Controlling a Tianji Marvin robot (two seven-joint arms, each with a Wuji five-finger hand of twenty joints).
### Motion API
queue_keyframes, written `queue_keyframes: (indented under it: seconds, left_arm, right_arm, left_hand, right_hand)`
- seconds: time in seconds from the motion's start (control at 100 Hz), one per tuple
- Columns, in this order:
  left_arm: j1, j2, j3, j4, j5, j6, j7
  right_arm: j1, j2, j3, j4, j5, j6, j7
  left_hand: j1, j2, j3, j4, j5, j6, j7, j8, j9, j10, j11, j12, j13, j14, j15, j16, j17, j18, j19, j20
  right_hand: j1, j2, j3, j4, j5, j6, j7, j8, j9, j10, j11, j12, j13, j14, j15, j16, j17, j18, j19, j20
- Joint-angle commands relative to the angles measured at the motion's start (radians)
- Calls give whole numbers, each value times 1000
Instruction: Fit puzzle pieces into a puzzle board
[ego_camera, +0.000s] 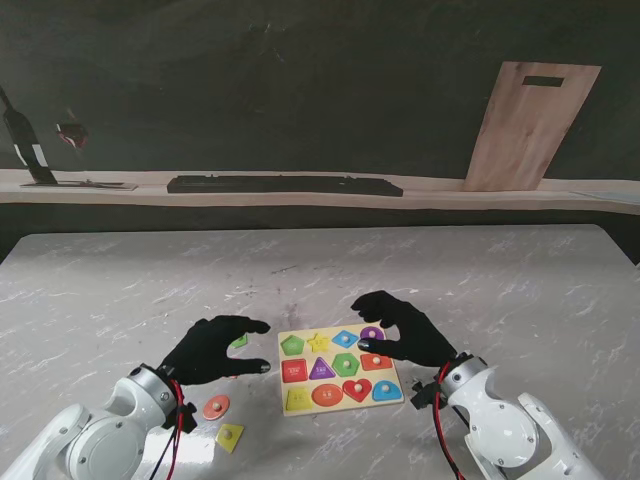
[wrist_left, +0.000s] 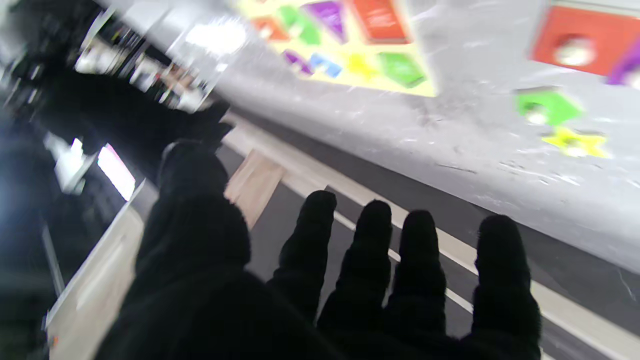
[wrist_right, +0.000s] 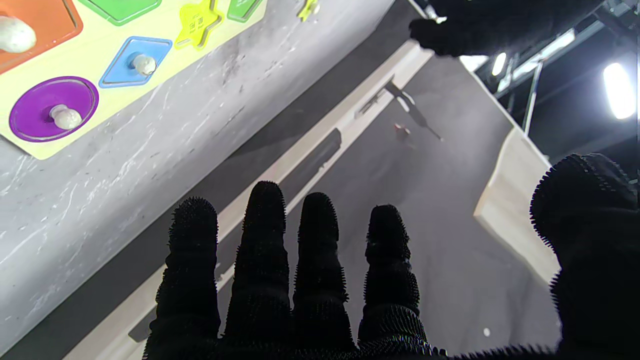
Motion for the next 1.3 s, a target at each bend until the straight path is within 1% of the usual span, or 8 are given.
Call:
queue_keyframes:
  seconds: [0.0, 0.24, 0.31, 0.42, 0.55, 0.95, 1.08, 1.29]
  left_arm:
    - [25, 19, -8, -18, 28, 15, 4]
    - [95, 39, -45, -100, 180, 70, -100]
    - [108, 43, -52, -115, 221, 82, -123]
    - [123, 49, -53, -138, 276, 107, -172]
    - [130, 56, -47, -159, 322, 137, -242]
    - [124, 70, -43, -197, 343, 184, -383]
    - [115, 74, -36, -198, 339, 204, -421]
    - [105, 82, -39, -182, 328, 188, -468]
  right_arm:
    - [-11, -5, 1, -10, -6, -3, -7]
    - [-10, -6, 1, -6, -25, -12, -18]
    - [-9, -6, 0, -4, -32, -12, -20]
    - [-8, -5, -1, -2, -41, -11, -21]
    - [-6, -5, -2, 0, -47, -11, -25]
    - [-4, -5, -5, 1, -53, 1, -25]
    - [0, -4, -11, 4, -58, 4, -24]
    - [9, -2, -22, 9, -71, 7, -20]
  left_hand:
    - [16, 29, -15, 29, 23, 8, 27, 14, 44, 9, 32, 29, 41, 26, 54, 40, 16, -102, 75, 46]
    - [17, 63, -19, 29, 85, 21, 116, 59, 142, 21, 120, 88, 114, 63, 195, 115, 63, -86, 260, 73]
    - [19, 69, -19, 30, 110, 25, 173, 87, 184, 24, 164, 114, 145, 71, 251, 141, 82, -80, 321, 85]
    - [22, 81, -19, 30, 156, 37, 284, 135, 261, 30, 245, 156, 207, 84, 353, 177, 124, -69, 409, 127]
    - [17, 101, -20, 30, 189, 46, 370, 157, 315, 37, 304, 178, 250, 93, 426, 191, 171, -53, 436, 146]
    - [18, 150, -21, 30, 274, 64, 525, 184, 427, 59, 410, 208, 339, 112, 537, 191, 249, 2, 475, 178]
    - [24, 155, -20, 31, 276, 70, 541, 184, 434, 63, 421, 210, 344, 116, 552, 189, 257, 11, 479, 182]
    - [27, 155, -21, 32, 267, 69, 547, 181, 427, 60, 423, 209, 336, 113, 553, 181, 252, 6, 475, 184]
  right_hand:
    - [-12, -23, 3, 16, 13, -12, -3, -1, 0, -28, 10, 3, 17, -23, 12, 13, 4, -20, 1, -2]
    - [-11, -19, 1, 15, 37, -12, 7, 7, 18, -28, 13, 5, 27, -21, 21, 19, 9, -17, 11, 6]
    - [-13, -17, 0, 14, 43, -12, 9, 10, 22, -28, 14, 5, 30, -21, 25, 21, 11, -12, 16, 9]
    - [-14, -14, 0, 13, 51, -14, 12, 14, 27, -28, 13, 6, 32, -21, 26, 22, 12, -6, 24, 15]
    - [-15, -12, 0, 13, 57, -12, 15, 18, 31, -28, 13, 6, 33, -20, 28, 24, 12, -2, 31, 20]
    - [-20, -7, 1, 12, 69, -12, 18, 29, 37, -28, 12, 7, 35, -21, 31, 28, 12, 16, 46, 36]
    - [-20, -5, 1, 11, 73, -12, 18, 32, 38, -28, 12, 7, 36, -22, 32, 30, 11, 20, 51, 41]
    - [-22, -5, 1, 11, 75, -14, 18, 36, 39, -29, 11, 7, 36, -22, 32, 31, 11, 24, 56, 49]
